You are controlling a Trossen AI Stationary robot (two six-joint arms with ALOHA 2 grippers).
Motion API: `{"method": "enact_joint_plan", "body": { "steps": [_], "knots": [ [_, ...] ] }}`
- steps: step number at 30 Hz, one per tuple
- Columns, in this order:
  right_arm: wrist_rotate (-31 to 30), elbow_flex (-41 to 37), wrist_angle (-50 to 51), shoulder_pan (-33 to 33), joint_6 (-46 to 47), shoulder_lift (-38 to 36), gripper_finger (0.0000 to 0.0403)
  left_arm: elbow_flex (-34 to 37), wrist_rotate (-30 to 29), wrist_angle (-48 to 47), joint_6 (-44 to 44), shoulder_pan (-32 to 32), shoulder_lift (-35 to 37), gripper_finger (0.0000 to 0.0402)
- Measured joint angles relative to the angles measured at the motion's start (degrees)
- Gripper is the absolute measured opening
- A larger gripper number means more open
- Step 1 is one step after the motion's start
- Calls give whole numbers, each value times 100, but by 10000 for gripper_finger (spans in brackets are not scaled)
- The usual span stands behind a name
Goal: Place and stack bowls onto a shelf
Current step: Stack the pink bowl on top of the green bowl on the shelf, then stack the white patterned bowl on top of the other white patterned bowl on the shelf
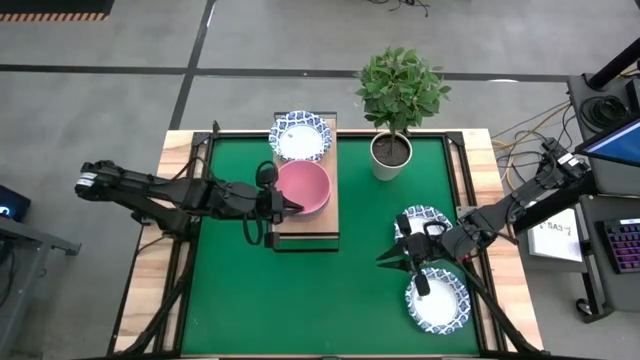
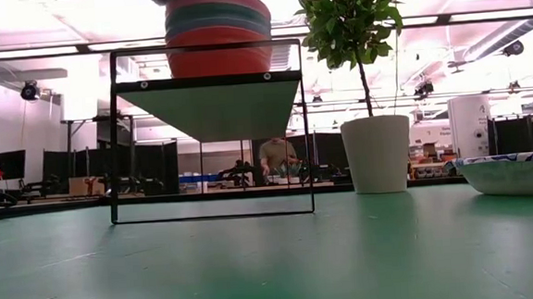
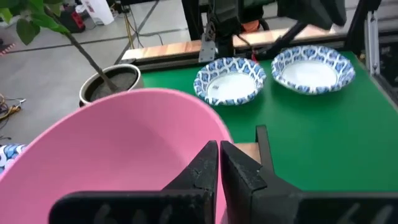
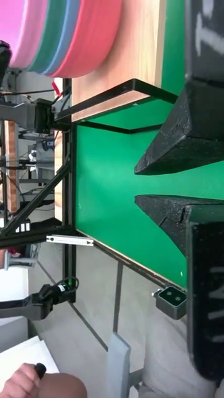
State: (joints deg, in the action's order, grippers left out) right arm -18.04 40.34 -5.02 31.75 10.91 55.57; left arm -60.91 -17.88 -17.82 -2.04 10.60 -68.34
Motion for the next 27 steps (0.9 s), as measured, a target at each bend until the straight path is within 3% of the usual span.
{"method": "enact_joint_plan", "body": {
  "steps": [4,8,10,15,18,21,23,27],
  "knots": [
    [-64,0,5,-2,324,0,52,-35,-1,172,10,130,25,0],
    [-856,2,259,-14,1192,-2,52,-152,-2,192,-7,309,25,0],
    [-1165,58,775,-75,1872,-2,52,-206,-3,195,-10,412,26,0],
    [-1191,329,2476,-414,3936,135,52,-261,-3,203,-20,675,25,0],
    [-922,541,3913,-693,5349,349,52,-248,-10,205,-20,771,22,0],
    [-255,645,5445,-983,6438,635,52,-184,-16,203,-2,820,19,0],
    [93,639,5908,-1079,6602,855,52,-151,-19,188,4,839,16,0],
    [496,629,5740,-1117,6329,1182,64,-128,-119,195,3,849,16,0]
  ]
}}
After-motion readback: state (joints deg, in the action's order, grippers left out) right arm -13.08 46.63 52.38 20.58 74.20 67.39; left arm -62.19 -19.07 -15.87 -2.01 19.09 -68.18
